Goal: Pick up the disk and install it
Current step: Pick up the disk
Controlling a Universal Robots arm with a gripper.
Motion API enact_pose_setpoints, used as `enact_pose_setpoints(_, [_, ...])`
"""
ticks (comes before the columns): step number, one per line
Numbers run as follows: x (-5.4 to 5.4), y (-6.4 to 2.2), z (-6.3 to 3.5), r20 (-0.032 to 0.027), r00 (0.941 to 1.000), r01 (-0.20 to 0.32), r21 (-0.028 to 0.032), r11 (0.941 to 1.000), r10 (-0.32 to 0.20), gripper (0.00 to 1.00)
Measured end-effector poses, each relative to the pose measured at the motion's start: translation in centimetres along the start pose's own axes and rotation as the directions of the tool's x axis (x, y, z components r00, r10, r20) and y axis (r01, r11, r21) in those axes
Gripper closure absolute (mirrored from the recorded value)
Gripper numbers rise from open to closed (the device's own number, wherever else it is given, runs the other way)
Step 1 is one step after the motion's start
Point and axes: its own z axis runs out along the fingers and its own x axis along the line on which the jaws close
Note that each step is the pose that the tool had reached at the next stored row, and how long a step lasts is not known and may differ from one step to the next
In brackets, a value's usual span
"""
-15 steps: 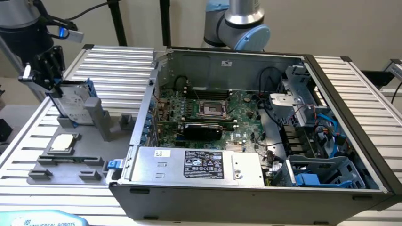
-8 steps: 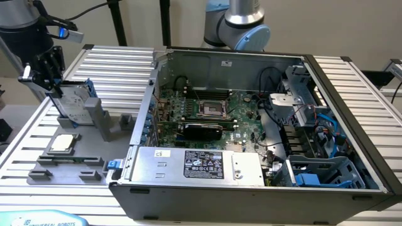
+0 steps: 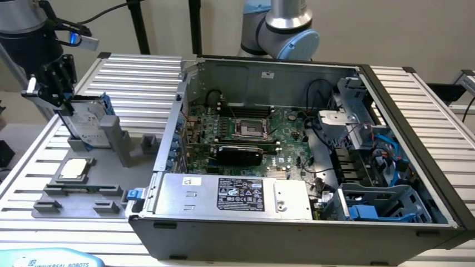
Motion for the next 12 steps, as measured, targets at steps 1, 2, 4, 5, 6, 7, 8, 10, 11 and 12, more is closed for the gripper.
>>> enact_pose_setpoints(1, [0.0, 0.0, -0.05, -0.0001, 1.0, 0.0, 0.0, 1.0, 0.0, 0.67])
enact_pose_setpoints(2, [0.0, 0.0, -0.13, 0.0, 1.0, 0.0, 0.0002, 1.0, 0.0, 0.67])
enact_pose_setpoints(4, [0.0, 0.01, -0.5, 0.0, 1.0, 0.0, -0.0002, 1.0, 0.0, 0.67])
enact_pose_setpoints(5, [0.0, 0.01, -0.72, 0.0, 1.0, 0.0, -0.0001, 1.0, 0.0, 0.67])
enact_pose_setpoints(6, [0.0, 0.01, -1.01, -0.0001, 1.0, 0.0, -0.0001, 1.0, 0.0, 0.67])
enact_pose_setpoints(7, [0.0, 0.02, -1.36, -0.0001, 1.0, 0.0, 0.0, 1.0, 0.0, 0.67])
enact_pose_setpoints(8, [0.0, 0.02, -1.81, -0.0001, 1.0, 0.0, -0.0002, 1.0, 0.0, 0.67])
enact_pose_setpoints(10, [0.0, 0.03, -2.7, 0.0, 1.0, 0.0, -0.0001, 1.0, 0.0, 0.67])
enact_pose_setpoints(11, [0.0, 0.03, -3.16, -0.0001, 1.0, 0.0, -0.0003, 1.0, 0.0, 0.67])
enact_pose_setpoints(12, [0.0, 0.04, -3.6, 0.0, 1.0, 0.0, -0.0001, 1.0, 0.0, 0.67])
